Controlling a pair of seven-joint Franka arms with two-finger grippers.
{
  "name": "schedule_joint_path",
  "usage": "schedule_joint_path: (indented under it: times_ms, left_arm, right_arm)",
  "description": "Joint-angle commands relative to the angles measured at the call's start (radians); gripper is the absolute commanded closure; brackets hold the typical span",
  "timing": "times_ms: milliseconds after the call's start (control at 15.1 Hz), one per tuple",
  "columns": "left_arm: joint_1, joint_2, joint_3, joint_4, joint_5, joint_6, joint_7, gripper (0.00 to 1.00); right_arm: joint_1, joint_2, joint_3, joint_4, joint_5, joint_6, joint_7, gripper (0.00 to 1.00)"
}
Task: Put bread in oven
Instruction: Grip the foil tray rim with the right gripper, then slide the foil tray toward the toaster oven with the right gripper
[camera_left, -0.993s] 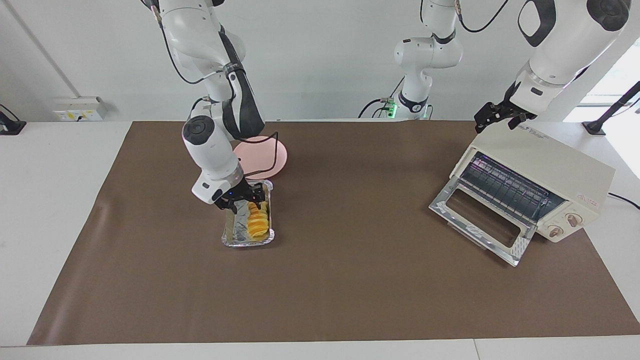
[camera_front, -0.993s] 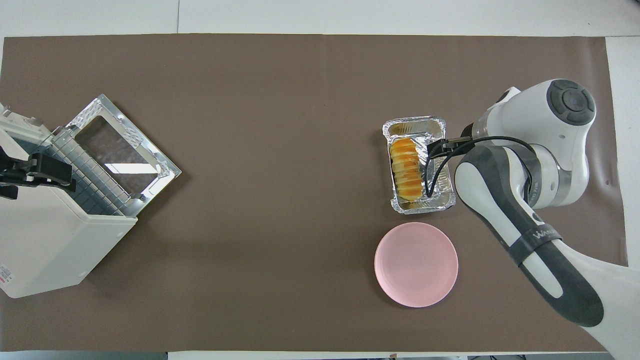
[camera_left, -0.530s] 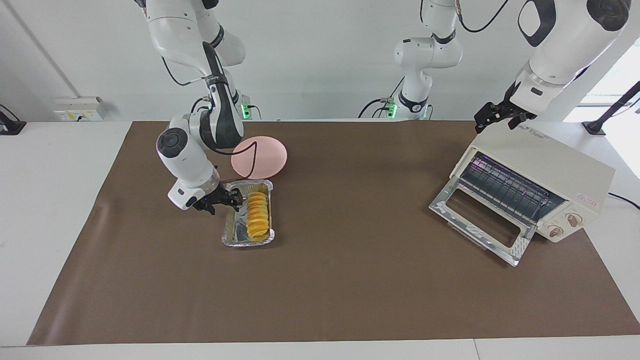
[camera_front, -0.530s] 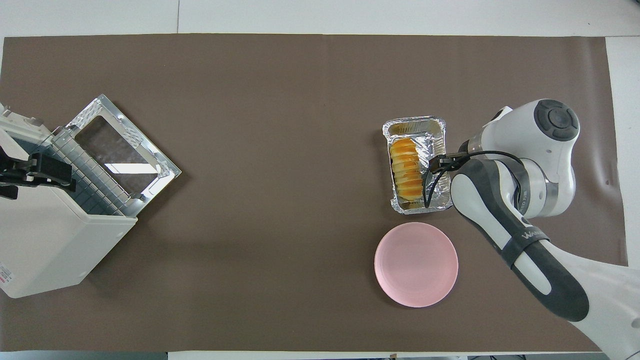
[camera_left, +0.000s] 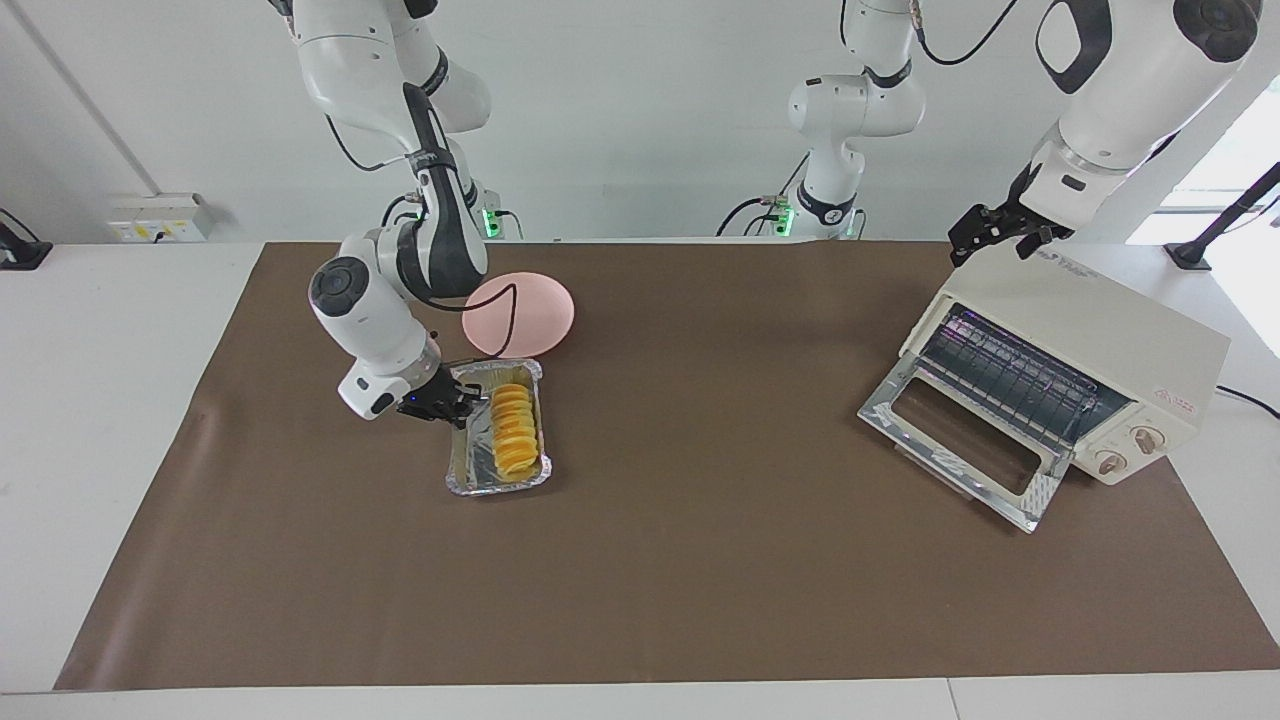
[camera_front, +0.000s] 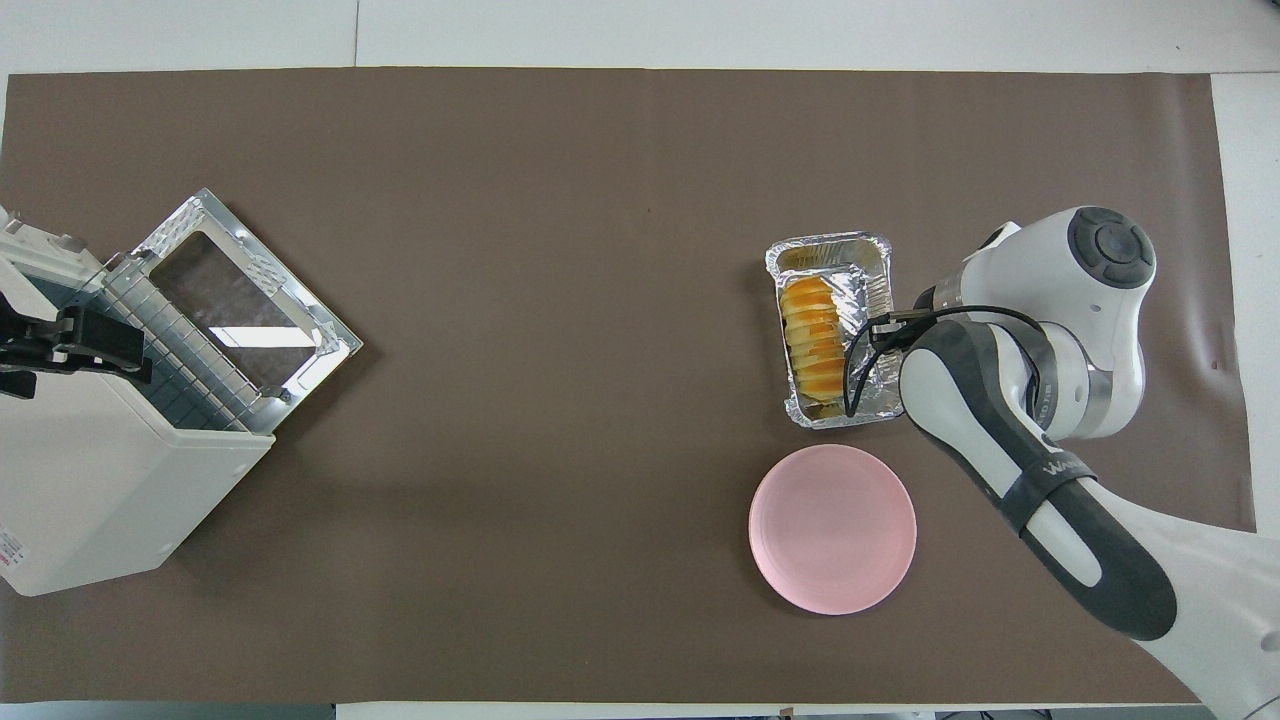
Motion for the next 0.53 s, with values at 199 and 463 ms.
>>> schedule_joint_path:
  times_ms: [199, 463]
  left_arm:
    - [0.005, -0.003, -0.002, 0.010, 0.011, -0.019, 0.000, 0.00]
    - [0.005, -0.003, -0.002, 0.010, 0.011, -0.019, 0.000, 0.00]
  right_arm:
    - [0.111, -0.006, 0.014, 0.186, 0.023, -0.114, 0.119, 1.00]
    - [0.302, 0.060, 0.014, 0.343, 0.065, -0.116, 0.385, 1.00]
